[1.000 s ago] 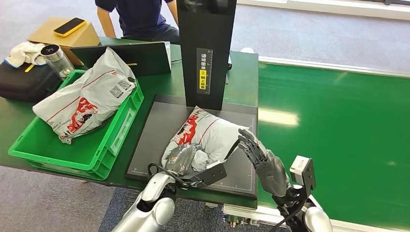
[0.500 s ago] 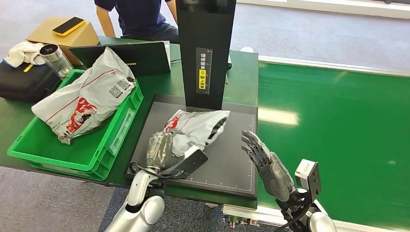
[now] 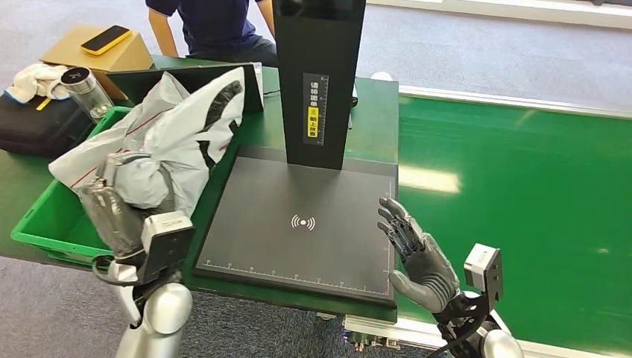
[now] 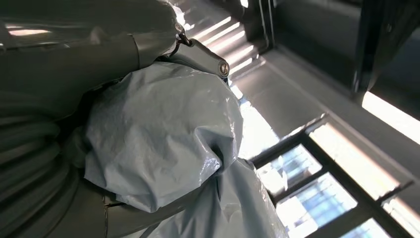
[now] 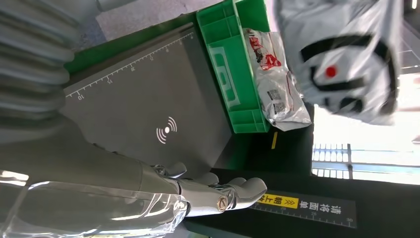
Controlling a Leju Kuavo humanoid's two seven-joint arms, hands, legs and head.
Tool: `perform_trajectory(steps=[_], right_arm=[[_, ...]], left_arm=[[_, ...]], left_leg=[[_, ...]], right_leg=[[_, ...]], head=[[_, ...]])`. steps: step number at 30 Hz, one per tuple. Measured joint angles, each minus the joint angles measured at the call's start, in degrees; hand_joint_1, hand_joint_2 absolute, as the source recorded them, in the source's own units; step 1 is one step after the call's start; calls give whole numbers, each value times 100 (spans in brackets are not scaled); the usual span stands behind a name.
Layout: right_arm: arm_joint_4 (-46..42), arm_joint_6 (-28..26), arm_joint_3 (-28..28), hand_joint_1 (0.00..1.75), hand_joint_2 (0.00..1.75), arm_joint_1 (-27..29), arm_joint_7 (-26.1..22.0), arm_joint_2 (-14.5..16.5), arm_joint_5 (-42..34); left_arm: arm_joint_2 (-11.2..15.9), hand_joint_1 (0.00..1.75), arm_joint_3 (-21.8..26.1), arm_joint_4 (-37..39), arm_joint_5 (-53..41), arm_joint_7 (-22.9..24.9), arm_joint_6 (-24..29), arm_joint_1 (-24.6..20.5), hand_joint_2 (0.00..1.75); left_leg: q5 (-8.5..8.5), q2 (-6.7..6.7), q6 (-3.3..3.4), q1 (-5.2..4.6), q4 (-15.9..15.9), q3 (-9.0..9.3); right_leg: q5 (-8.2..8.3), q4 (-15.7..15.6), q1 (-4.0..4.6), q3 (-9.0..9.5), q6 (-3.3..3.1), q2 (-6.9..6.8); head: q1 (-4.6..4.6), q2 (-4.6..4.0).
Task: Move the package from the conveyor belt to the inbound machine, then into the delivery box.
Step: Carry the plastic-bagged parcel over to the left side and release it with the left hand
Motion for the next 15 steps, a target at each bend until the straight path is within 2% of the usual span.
perform_trajectory(steps=[2,5,11,13,15], right_arm=[[-7,-2,-1,0,175,0,-1,-1,-7],[-7,-6,-2,0,175,-2,-2,-2,-15],[-7,-9,-2,0,175,-2,-10,-1,-19],[-7,-1,-2,0,175,2,-30,0,-7],[-6,24,-1,0,175,4,-76,2,26]], left_arm=[[-145,175,318,-384,7,-249,0,52,175],[-244,175,746,-872,-107,-362,-2,93,175],[-295,175,1417,-1042,-424,-320,-11,95,175],[-277,175,1541,-859,-733,126,-79,9,175],[-198,175,1577,-331,-1113,1295,-217,-204,175]], left_leg=[[0,1,0,0,0,1],[0,0,0,0,0,4],[1,1,-1,2,0,10],[1,-5,0,2,0,12],[2,-18,0,1,0,17]], right_leg=[[0,0,0,0,0,1],[0,-1,0,2,0,-1],[0,0,2,1,-1,-1],[-2,-1,1,4,0,-8],[-3,-1,0,14,1,-20]], head=[[1,-1],[0,0],[-2,0],[-2,0],[0,0]])
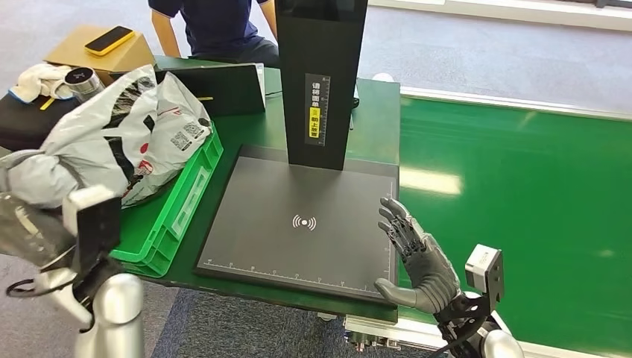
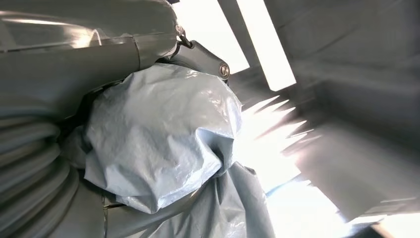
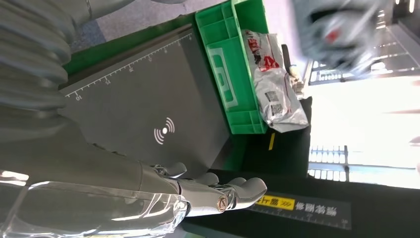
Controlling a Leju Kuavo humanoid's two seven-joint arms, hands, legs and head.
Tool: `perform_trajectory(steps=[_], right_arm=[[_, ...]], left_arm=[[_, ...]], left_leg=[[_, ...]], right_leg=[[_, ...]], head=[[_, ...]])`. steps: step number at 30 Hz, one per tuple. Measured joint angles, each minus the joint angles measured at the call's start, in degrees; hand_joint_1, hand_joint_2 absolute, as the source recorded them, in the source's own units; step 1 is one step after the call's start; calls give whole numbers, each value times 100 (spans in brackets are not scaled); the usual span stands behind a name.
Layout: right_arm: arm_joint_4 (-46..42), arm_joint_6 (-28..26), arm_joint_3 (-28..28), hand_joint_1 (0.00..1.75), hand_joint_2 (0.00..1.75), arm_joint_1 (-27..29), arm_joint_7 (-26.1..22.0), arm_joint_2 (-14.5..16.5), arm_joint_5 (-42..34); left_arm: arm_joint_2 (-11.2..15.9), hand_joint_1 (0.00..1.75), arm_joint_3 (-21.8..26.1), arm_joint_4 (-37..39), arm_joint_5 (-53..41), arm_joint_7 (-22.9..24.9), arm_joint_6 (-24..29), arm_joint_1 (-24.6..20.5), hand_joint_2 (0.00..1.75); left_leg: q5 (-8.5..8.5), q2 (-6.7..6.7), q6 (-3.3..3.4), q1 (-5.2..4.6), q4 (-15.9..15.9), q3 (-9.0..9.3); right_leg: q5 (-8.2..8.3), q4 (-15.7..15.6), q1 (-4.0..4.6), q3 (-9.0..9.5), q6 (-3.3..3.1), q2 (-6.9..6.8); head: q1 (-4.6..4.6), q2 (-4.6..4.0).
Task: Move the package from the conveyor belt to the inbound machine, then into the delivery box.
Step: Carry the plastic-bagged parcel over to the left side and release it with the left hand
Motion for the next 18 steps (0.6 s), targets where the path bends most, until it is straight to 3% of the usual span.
perform_trajectory(steps=[2,4,7,11,12,15,16,18], right_arm=[[4,39,1,0,87,-1,-42,10,37],[21,77,4,0,0,-4,-60,22,76],[46,98,16,0,0,-17,-69,47,140],[65,78,26,0,175,-86,-59,63,177],[71,70,26,0,175,-103,-52,63,172],[80,58,24,0,175,-136,-34,63,127],[80,56,23,0,175,-139,-30,63,112],[80,49,22,0,175,-136,-16,63,86]], left_arm=[[115,175,-19,686,-209,1292,-144,-224,175],[220,175,-22,1363,-377,2062,-292,-438,175],[366,175,-10,2341,-638,2606,-406,-845,175],[537,175,19,3403,-754,2812,-419,-1452,175],[567,175,26,3613,-782,2845,-414,-1584,175],[639,50,64,4182,-880,2943,-298,-1934,175],[661,7,80,4345,-899,2950,-219,-2026,131],[694,0,118,4568,-900,2850,-20,-2143,44]], left_leg=[[2,0,-1,0,0,2],[5,7,-1,1,0,-1],[7,4,0,2,0,-4],[7,-1,0,1,0,-7],[7,-1,0,1,0,-7],[7,-1,0,0,0,-7],[7,-1,0,0,0,-6],[7,1,0,1,0,-5]], right_leg=[[2,0,1,4,-2,1],[6,1,2,2,-3,8],[6,3,2,3,-3,5],[6,3,0,4,-3,1],[6,2,0,4,-3,1],[6,2,1,3,-3,1],[6,2,1,3,-3,1],[6,2,1,3,-3,2]], head=[[1,0],[-1,0],[-1,1],[0,0],[0,0],[0,0],[0,0],[-1,0]])
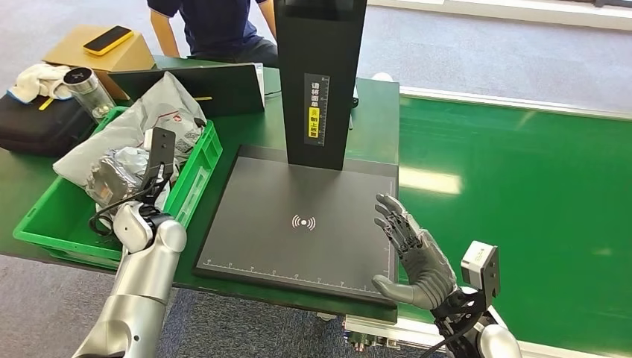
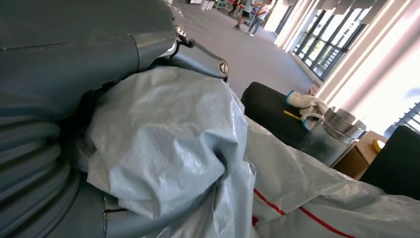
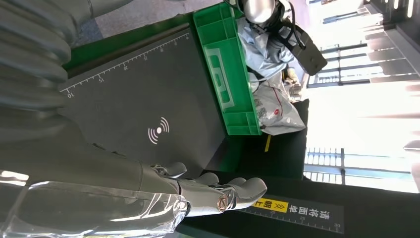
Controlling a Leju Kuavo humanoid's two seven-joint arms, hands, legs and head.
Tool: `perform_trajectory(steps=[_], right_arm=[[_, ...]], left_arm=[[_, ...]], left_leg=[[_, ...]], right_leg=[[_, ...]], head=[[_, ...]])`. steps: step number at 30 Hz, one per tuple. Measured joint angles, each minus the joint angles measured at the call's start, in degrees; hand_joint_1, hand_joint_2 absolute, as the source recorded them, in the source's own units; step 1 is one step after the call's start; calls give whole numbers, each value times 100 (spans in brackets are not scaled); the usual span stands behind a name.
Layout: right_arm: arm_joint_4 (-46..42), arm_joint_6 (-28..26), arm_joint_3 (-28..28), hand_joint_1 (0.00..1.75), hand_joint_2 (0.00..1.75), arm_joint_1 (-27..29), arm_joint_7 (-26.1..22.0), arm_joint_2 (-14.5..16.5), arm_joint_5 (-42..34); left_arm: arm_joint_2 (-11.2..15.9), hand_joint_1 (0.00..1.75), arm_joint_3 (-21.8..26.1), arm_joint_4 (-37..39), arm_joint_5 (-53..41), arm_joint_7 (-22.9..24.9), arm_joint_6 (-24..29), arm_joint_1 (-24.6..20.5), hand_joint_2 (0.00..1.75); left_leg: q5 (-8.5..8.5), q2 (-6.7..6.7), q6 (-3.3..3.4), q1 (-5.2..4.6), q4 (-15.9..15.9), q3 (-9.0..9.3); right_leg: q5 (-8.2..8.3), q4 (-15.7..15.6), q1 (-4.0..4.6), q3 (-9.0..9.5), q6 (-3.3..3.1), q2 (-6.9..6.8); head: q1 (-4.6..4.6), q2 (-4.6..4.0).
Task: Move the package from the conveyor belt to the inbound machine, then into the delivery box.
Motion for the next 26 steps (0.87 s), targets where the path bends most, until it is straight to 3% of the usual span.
perform_trajectory(steps=[1,3,6,10,13,17,20,22,25,26], right_arm=[[-1,-12,-2,0,175,6,11,-1,-15],[-2,-51,-5,0,175,24,44,-2,-55],[-2,-84,-12,0,175,51,82,-7,-114],[-1,-96,-16,0,175,60,88,-26,-167],[1,-129,-16,0,175,58,86,-37,-185],[13,-180,-16,0,175,59,77,-51,-200],[23,-206,-16,0,175,65,53,-66,-183],[40,-293,-16,0,175,65,3,-69,-79],[94,-573,-15,0,175,57,-105,-77,285],[104,-629,-15,0,175,55,-125,-79,360]], left_arm=[[9,0,39,40,30,-141,97,-22,0],[-2,0,175,-40,164,-645,220,2,0],[-135,0,542,-512,513,-1861,244,131,0],[-520,0,1188,-1267,1268,-3599,244,284,175],[-826,0,1484,-1688,1909,-4347,243,409,175],[-1060,0,1377,-2170,3244,-4525,220,726,175],[-1032,0,808,-2531,4716,-4538,-37,1113,175],[-956,0,360,-2748,5610,-4500,-572,1350,175],[-843,0,-302,-2955,6520,-4304,-2086,1683,175],[-824,0,-412,-2978,6616,-4262,-2372,1734,175]], left_leg=[[0,1,0,0,0,0],[0,3,0,1,0,0],[-1,6,-2,1,0,-1],[-4,5,-1,0,0,-4],[-5,5,0,0,0,-5],[-6,4,0,-1,0,-2],[-6,2,0,-1,1,-3],[-6,0,0,-1,1,-3],[-6,-2,0,-1,1,-5],[-7,-2,0,-1,0,-6]], right_leg=[[0,0,0,0,0,1],[0,1,1,-2,0,2],[-1,1,0,-6,-1,6],[-3,0,-1,-6,-1,6],[-3,-2,-1,-5,-1,6],[-3,-3,-2,-3,0,5],[-3,-4,-1,-4,0,3],[-4,-4,-1,-3,1,1],[-6,-4,-2,-3,3,0],[-6,-4,-2,-3,3,0]], head=[[1,0],[1,0],[-1,0],[0,0],[1,0],[-1,0],[0,0],[-2,0],[-1,1],[-1,1]])
